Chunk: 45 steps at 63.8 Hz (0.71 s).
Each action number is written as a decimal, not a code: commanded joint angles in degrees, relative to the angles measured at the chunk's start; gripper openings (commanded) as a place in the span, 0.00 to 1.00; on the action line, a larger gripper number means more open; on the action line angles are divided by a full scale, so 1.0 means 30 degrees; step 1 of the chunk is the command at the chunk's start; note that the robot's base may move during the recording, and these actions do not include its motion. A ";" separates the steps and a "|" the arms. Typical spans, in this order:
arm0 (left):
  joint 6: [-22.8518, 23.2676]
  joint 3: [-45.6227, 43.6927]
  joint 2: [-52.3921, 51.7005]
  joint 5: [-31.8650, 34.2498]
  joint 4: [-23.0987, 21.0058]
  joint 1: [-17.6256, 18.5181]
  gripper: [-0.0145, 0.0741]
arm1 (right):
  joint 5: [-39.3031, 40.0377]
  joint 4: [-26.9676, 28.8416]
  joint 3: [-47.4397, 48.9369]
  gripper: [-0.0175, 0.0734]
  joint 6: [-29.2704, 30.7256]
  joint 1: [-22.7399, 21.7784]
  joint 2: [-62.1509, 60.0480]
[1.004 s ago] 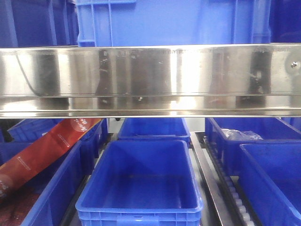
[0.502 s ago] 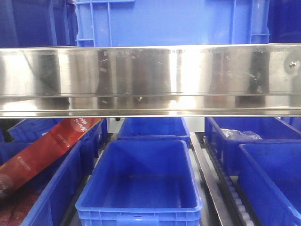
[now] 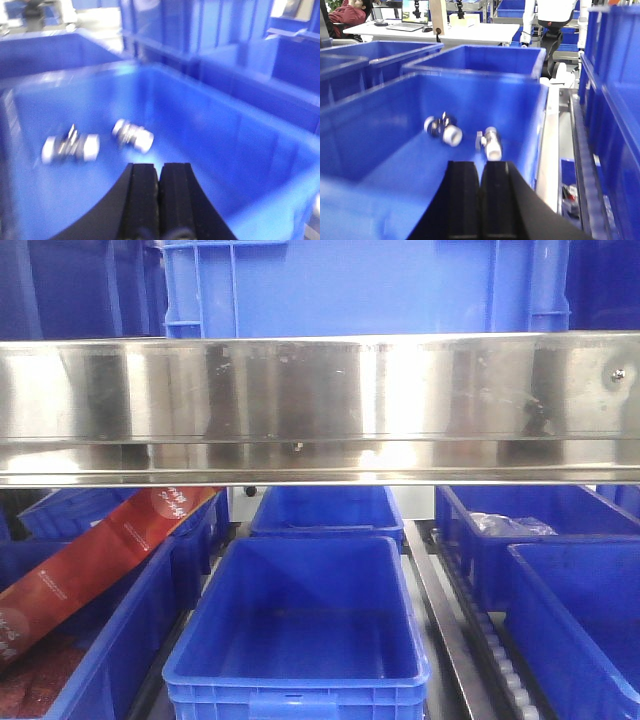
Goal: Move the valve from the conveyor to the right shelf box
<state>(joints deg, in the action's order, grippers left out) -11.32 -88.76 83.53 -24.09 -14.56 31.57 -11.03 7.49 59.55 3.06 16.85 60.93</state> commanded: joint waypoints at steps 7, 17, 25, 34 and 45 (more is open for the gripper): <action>-0.0063 0.4691 -0.3777 0.2539 -0.0083 0.0036 0.04 | 0.1814 -0.0100 -0.4186 0.01 0.0010 -0.0065 -0.3493; -0.0063 0.9224 -0.6724 0.4801 -0.0043 0.0036 0.04 | 0.3320 -0.0100 -0.7819 0.01 0.0010 -0.0065 -0.6461; -0.0025 1.3123 -0.9483 0.6735 -0.0316 0.0036 0.04 | 0.3677 -0.0100 -1.0402 0.01 0.0010 -0.0065 -0.9056; -0.0025 1.6444 -1.2316 0.7762 -0.1055 0.0036 0.04 | 0.3677 -0.0100 -1.2675 0.01 0.0010 -0.0065 -1.1475; -0.0025 1.9263 -1.6004 0.8030 -0.1110 0.0036 0.04 | 0.3267 -0.0100 -1.3922 0.01 0.0010 -0.0065 -1.3975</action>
<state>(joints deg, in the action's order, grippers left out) -11.37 -33.30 39.61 -1.80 -17.36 31.57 -1.80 7.49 18.47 3.06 16.85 21.59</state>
